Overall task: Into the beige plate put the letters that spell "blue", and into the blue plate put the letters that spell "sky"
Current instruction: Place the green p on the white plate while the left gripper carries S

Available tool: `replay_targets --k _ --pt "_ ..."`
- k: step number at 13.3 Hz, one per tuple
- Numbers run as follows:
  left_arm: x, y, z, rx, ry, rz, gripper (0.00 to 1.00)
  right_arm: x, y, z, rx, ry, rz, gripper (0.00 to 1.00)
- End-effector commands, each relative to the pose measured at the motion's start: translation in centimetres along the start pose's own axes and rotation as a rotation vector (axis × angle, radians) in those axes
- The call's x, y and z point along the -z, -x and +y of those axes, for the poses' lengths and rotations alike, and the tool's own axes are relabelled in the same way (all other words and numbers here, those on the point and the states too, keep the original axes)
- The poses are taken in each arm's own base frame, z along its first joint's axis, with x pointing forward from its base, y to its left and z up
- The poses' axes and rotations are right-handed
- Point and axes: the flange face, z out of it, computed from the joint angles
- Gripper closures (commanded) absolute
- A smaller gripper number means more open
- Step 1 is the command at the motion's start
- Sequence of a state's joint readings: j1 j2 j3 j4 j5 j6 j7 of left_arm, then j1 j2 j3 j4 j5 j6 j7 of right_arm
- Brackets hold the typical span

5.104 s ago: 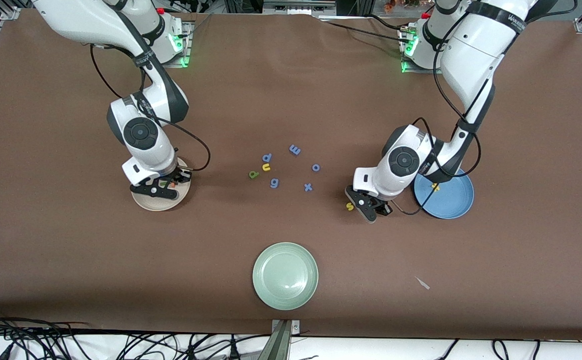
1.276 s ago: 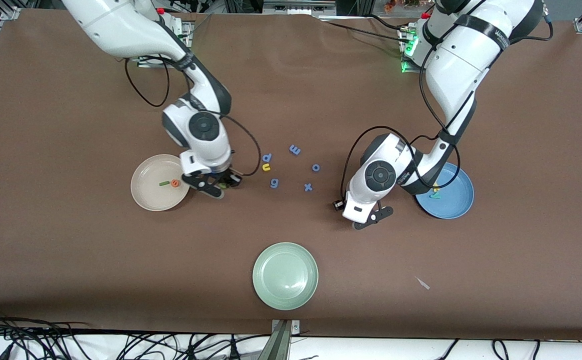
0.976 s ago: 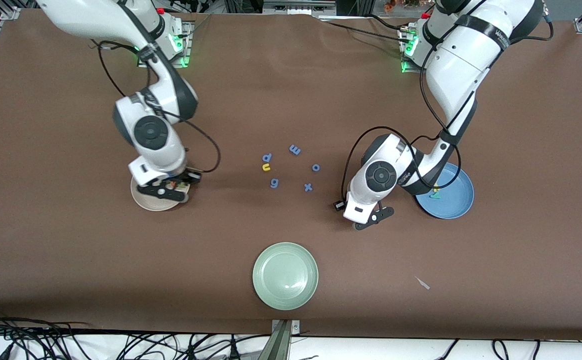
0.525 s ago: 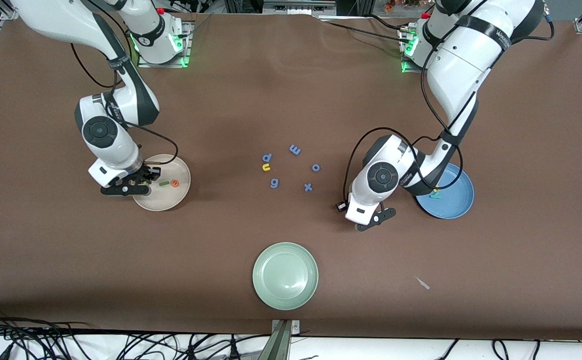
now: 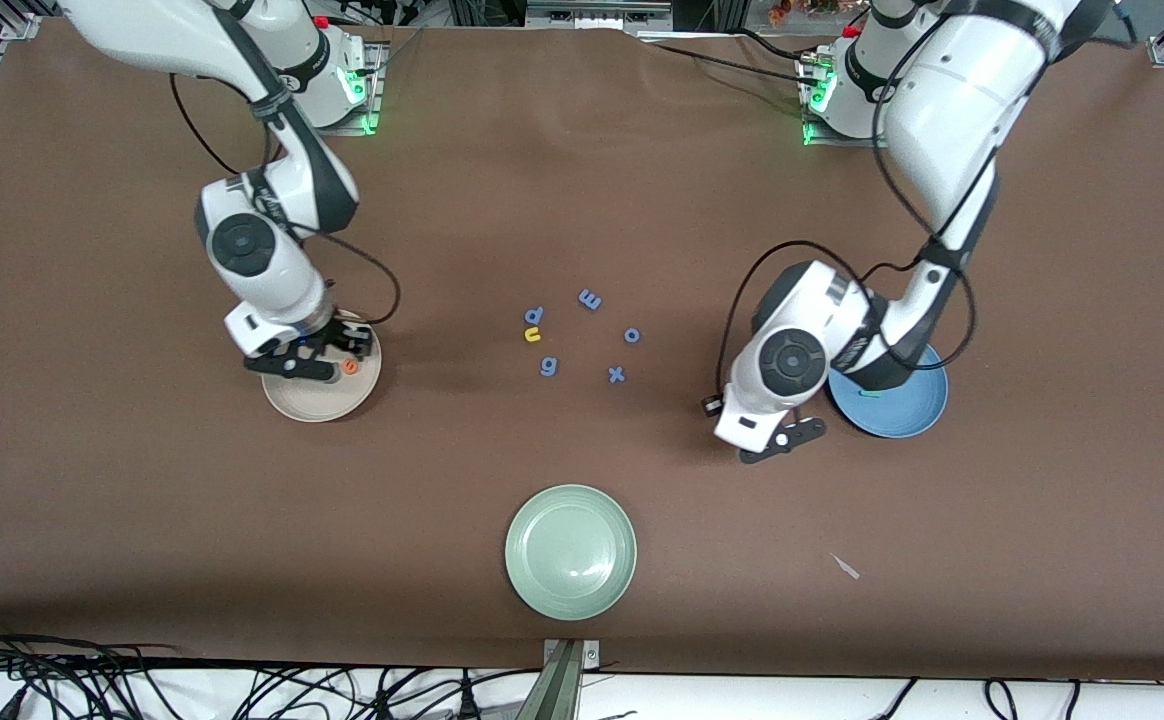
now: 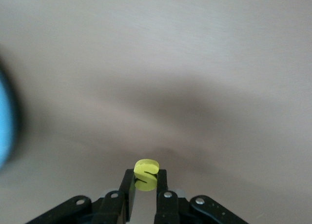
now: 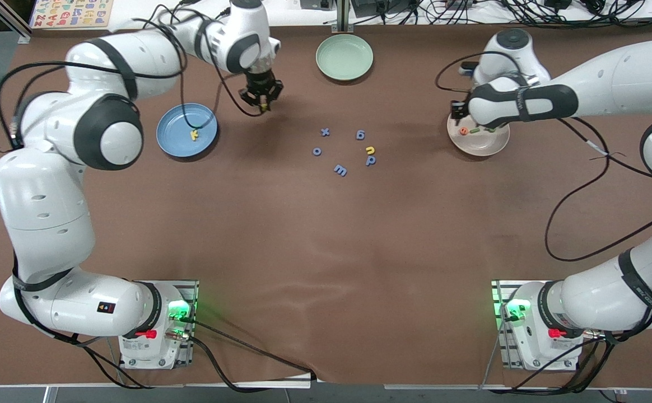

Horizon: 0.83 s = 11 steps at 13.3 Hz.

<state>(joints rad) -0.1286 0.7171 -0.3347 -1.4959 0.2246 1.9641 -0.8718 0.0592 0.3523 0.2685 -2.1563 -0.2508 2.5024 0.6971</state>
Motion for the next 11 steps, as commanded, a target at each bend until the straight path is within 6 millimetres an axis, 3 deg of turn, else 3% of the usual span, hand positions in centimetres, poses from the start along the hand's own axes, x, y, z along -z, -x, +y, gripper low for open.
replay_targets --k 1,4,6,7,8,9,10,11 --pt "2.6 -1.2 -5.2 -0.084 -0.076 -0.044 1.00 0.2 1.7 -6.3 -0.189 -0.050 -0.034 0.36" --pt "1.4 -4.6 -13.0 -0.162 -0.094 -0.124 1.00 -0.3 3.9 -12.1 -0.325 -0.083 -0.063 0.36" --pt "-1.0 -7.1 -19.3 -0.230 -0.071 -0.180 0.98 -0.5 6.3 -17.2 -0.377 -0.100 -0.067 0.32" --pt "-2.2 -7.9 -21.5 -0.281 -0.050 -0.188 0.91 -0.9 7.1 -18.6 -0.390 -0.094 -0.050 0.29" --pt "-3.1 -7.9 -22.0 -0.323 -0.039 -0.186 0.64 -1.3 8.1 -20.1 -0.356 -0.090 -0.026 0.29" --pt "-3.2 -7.9 -22.1 -0.340 -0.052 -0.182 0.15 -1.2 9.1 -21.3 -0.306 -0.095 -0.014 0.25" --pt "-2.9 -7.9 -22.1 -0.344 -0.057 -0.180 0.00 -1.2 9.7 -21.9 -0.260 -0.099 -0.002 0.25" --pt "-2.5 -7.9 -22.1 -0.345 -0.058 -0.175 0.00 -1.3 9.8 -22.0 -0.172 -0.091 0.028 0.20"
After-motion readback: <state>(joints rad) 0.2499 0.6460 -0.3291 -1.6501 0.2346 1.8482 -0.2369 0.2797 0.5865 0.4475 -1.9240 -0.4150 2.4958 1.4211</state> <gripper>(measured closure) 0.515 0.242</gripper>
